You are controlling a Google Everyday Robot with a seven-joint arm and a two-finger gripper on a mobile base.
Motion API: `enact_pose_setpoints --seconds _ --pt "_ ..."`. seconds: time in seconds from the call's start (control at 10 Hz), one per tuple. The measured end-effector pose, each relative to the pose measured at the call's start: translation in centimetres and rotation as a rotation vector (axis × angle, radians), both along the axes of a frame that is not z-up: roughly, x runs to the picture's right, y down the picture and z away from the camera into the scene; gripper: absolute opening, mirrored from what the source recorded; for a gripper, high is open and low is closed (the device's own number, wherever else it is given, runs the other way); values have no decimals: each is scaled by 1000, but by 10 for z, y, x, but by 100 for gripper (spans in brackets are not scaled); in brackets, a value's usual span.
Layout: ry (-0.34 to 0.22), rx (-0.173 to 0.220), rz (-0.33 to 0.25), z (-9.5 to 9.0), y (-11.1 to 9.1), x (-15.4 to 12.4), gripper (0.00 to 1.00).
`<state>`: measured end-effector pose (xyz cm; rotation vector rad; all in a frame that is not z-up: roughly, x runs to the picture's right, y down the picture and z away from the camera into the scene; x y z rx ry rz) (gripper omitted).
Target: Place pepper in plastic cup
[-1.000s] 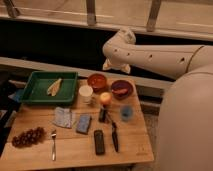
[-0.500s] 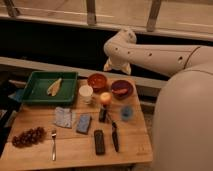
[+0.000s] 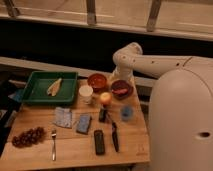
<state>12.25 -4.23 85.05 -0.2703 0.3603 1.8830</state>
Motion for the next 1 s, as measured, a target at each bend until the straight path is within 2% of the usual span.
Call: enact_pose_setpoints --seconds 0.3,0.8,1.0 --pt "-29 -16 39 23 -2 4 80" --pt "-41 -17 48 26 -2 5 80" --pt "-92 -32 67 31 1 -3 80"
